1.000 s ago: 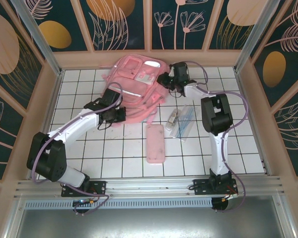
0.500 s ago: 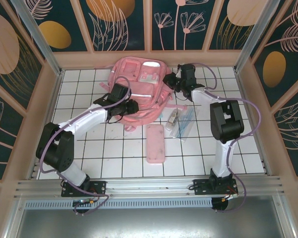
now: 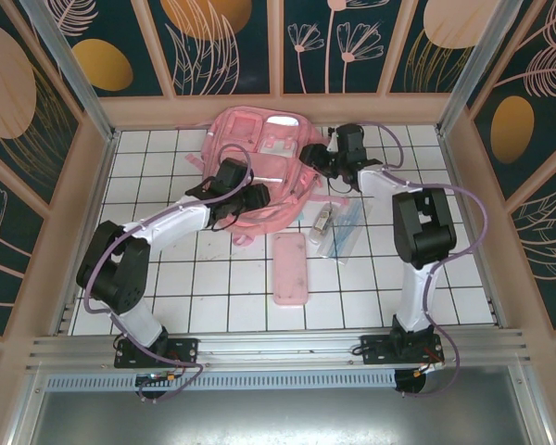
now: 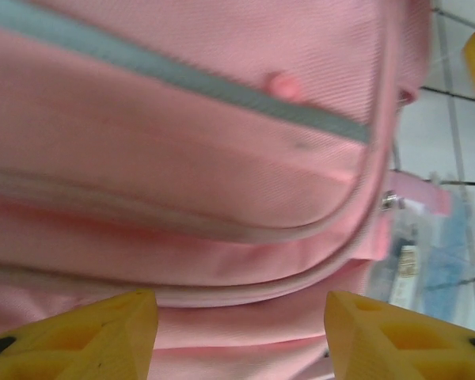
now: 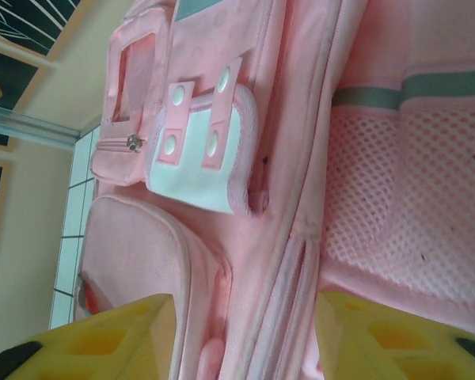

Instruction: Pack the student bag

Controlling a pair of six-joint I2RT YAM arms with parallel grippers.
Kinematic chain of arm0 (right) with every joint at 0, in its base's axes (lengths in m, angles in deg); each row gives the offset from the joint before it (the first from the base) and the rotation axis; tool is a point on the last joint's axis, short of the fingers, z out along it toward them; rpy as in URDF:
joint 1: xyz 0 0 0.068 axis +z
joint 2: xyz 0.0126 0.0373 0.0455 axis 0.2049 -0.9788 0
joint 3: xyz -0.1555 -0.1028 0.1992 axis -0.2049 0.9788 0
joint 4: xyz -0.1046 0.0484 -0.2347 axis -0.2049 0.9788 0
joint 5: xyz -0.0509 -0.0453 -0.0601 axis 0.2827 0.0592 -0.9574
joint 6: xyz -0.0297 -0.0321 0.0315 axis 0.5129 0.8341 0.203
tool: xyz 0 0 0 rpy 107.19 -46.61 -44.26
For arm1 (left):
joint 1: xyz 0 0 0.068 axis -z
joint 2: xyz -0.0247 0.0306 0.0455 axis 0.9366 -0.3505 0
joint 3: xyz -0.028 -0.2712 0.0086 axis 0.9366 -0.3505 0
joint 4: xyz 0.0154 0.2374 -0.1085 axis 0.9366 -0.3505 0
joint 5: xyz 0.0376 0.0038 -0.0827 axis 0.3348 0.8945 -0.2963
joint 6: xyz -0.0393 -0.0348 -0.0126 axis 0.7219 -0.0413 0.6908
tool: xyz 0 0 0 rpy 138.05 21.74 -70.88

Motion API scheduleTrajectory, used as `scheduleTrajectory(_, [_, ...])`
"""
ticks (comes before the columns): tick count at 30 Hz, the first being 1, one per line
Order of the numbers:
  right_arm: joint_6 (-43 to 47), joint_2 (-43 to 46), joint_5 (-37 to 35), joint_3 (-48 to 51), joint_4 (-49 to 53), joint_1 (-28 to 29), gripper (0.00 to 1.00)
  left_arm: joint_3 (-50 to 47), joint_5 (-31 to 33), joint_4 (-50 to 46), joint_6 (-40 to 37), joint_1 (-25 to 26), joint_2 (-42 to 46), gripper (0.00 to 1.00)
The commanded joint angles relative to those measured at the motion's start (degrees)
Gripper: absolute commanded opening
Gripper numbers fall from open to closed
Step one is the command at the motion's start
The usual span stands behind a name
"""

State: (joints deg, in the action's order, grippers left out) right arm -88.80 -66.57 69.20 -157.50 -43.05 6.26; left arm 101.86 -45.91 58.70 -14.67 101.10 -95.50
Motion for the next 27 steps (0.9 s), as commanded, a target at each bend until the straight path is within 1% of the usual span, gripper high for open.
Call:
scheduleTrajectory(1, [0.00, -5.71, 1.02, -4.48, 0.51, 0.09, 0.50, -2.81, 2.21, 3.14, 1.67, 0.01, -0.52, 0.58])
scheduleTrajectory(4, [-1.36, -9.63, 1.03, -7.64, 0.73, 0.23, 0.51, -4.26, 2.86, 3.58, 1.47, 0.02, -1.25, 0.58])
scheduleTrajectory(7, [-1.16, -10.97, -1.66, -8.97, 1.57, 0.87, 0.51, -5.47, 4.73, 4.26, 1.20, -0.04, -3.01, 0.59])
scheduleTrajectory(8, [-1.37, -11.26, -1.52, -8.98, 0.88, 0.99, 0.50, -5.75, 5.25, 4.49, 1.09, -0.02, -3.61, 0.58])
scheduleTrajectory(9, [-1.73, -11.76, -0.65, -9.21, 0.26, 1.02, 0.46, -5.94, 5.48, 4.70, 0.90, -0.02, -4.22, 0.58])
scheduleTrajectory(10, [-2.17, -12.45, 0.39, -9.78, -0.15, 0.99, 0.35, -5.97, 5.88, 4.82, 0.69, -0.06, -4.91, 0.58])
scheduleTrajectory(12, [-2.79, -13.10, 2.34, -10.00, -1.13, 1.10, 0.09, -6.21, 7.25, 4.86, -0.08, -0.12, -6.20, 0.58])
scheduleTrajectory(13, [-3.42, -12.55, 2.92, -9.16, -1.84, 1.13, 0.00, -6.30, 8.57, 4.82, -0.67, -0.38, -6.90, 0.58])
scheduleTrajectory(15, [-5.29, -9.93, 4.18, -5.61, -4.19, 1.11, 0.00, -6.70, 10.44, 4.95, -1.71, -1.42, -8.23, 0.58])
scheduleTrajectory(17, [-7.97, -6.00, 5.09, -1.09, -7.36, 1.24, 0.00, -6.73, 11.73, 5.57, -3.30, -3.55, -9.84, 0.57])
scheduleTrajectory(19, [-11.14, -1.46, 5.84, 4.00, -10.94, 1.91, 0.00, -5.55, 11.93, 6.04, -5.15, -6.55, -11.90, 0.57])
scheduleTrajectory(22, [-14.90, 2.95, 5.11, 8.44, -13.69, 3.90, 0.00, -2.19, 12.31, 5.91, -7.48, -9.98, -14.26, 0.57])
scheduleTrajectory(25, [-19.19, 4.84, 2.73, 10.95, -15.57, 5.93, 0.00, 2.17, 14.49, 2.95, -10.33, -10.80, -14.15, 0.58])
scheduleTrajectory(27, [-22.90, 5.37, 1.24, 12.87, -18.98, 6.97, 0.00, 4.77, 14.98, 0.12, -11.60, -10.86, -12.72, 0.60])
